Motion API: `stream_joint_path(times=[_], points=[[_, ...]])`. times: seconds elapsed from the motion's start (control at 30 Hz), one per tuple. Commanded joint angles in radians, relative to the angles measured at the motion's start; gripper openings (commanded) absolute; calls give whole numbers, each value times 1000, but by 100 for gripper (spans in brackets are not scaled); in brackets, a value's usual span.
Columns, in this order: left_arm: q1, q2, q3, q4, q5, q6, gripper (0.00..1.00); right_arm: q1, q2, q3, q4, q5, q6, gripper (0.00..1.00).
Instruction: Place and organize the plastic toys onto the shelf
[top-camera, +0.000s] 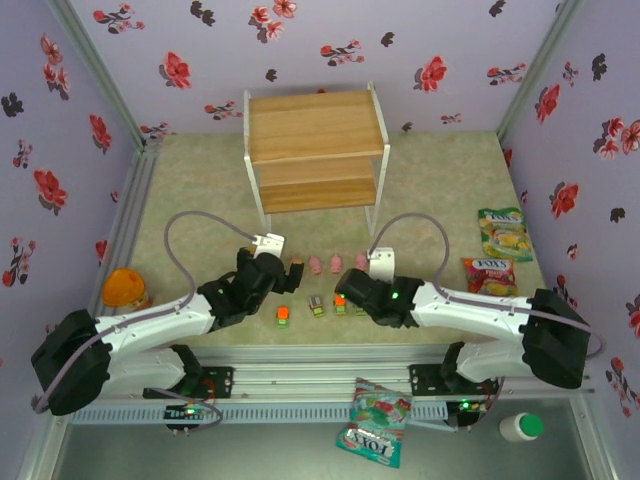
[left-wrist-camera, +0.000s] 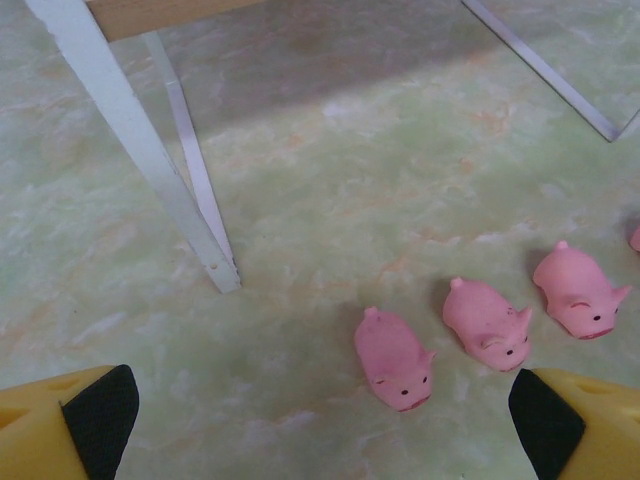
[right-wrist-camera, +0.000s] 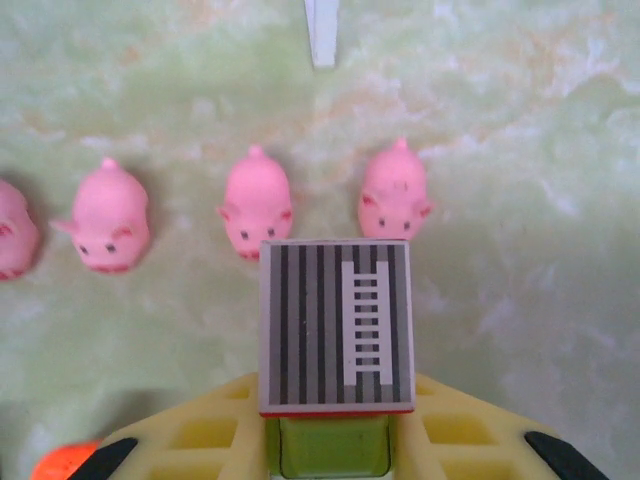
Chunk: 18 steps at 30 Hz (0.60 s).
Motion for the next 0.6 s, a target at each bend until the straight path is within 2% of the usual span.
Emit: stream_joint_path(times=[0.0,0.57], points=[[-4,23,34,6,19,21,100,-40,-11,70,-20,44,-120,26],[-3,71,59,0,52,25,100,-210,119,346,105,20,-402,25]])
